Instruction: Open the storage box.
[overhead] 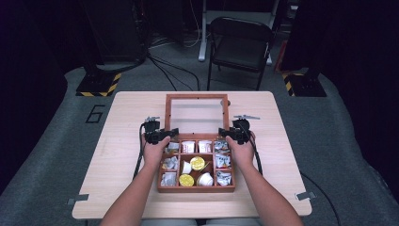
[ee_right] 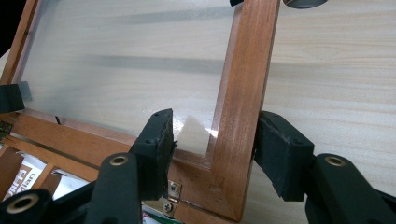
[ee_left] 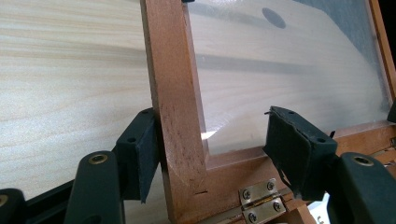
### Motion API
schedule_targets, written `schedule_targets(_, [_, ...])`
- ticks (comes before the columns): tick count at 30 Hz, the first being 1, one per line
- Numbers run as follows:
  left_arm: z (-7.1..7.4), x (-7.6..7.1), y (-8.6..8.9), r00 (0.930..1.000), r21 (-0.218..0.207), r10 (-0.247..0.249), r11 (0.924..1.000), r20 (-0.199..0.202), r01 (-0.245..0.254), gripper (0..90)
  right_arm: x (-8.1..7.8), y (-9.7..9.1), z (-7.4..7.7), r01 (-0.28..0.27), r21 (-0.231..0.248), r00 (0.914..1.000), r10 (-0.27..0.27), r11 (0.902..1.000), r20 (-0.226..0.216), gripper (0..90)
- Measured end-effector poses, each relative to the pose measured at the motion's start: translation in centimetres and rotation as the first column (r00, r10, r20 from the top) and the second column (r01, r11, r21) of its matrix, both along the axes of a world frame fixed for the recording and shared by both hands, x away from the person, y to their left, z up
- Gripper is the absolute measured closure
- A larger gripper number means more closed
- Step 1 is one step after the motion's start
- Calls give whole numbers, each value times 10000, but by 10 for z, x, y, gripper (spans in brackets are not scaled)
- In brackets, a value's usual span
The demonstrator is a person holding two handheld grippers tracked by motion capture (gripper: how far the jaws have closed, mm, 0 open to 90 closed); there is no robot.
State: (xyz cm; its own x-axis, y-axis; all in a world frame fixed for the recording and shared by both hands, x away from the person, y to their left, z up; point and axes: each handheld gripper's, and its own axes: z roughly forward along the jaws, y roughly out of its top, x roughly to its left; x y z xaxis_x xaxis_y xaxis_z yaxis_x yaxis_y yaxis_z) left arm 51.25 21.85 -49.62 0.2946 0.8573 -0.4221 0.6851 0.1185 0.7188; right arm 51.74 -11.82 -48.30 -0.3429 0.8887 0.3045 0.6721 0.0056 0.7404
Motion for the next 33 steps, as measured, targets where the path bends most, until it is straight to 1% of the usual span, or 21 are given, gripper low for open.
schedule_targets(1, [0, 0, 1, 10000, 22, -62, 10000, -33, 62, 366, 0, 0, 0, 13, 23, 10000, -13, 10000, -18, 472])
schedule_targets(5, [0, 1, 0, 10000, -15, -35, 10000, -79, 35, 364, 1, 0, 0, 60, 47, 9999, -59, 10000, -161, 471])
schedule_targets(8, [0, 0, -2, 9998, 354, -172, 9992, -55, 174, 323, 1, 1, 1, 19, 37, 9999, -19, 10000, -165, 471])
schedule_targets(9, [0, 0, -2, 9998, 394, -183, 9990, -67, 186, 317, 2, 1, 1, 40, 25, 9998, -40, 10000, -179, 471])
schedule_targets(16, [1, 1, -2, 9996, 378, -149, 9992, -232, 158, 305, 3, 1, 0, -7, 166, 9997, 11, 9999, -225, 471])
schedule_targets(19, [2, 3, -4, 9992, 543, -206, 9983, -350, 225, 292, 3, 1, -1, 3, 187, 9996, 2, 9998, -273, 470])
schedule_targets(25, [2, 5, -5, 9988, 566, -243, 9980, -423, 266, 274, 4, 0, -2, 13, 250, 9995, -5, 9997, -310, 470])
schedule_targets(27, [2, 6, -5, 9986, 631, -252, 9976, -456, 281, 265, 4, 0, -2, 64, 306, 9993, -53, 9995, -366, 469])
schedule_targets(28, [2, 6, -5, 9986, 657, -277, 9974, -441, 305, 261, 4, 0, -2, 146, 401, 9988, -127, 9991, -474, 468])
schedule_targets(33, [1, 7, -5, 9979, 579, -305, 9978, -567, 338, 253, 5, -1, -4, 174, 527, 9982, -143, 9985, -589, 465])
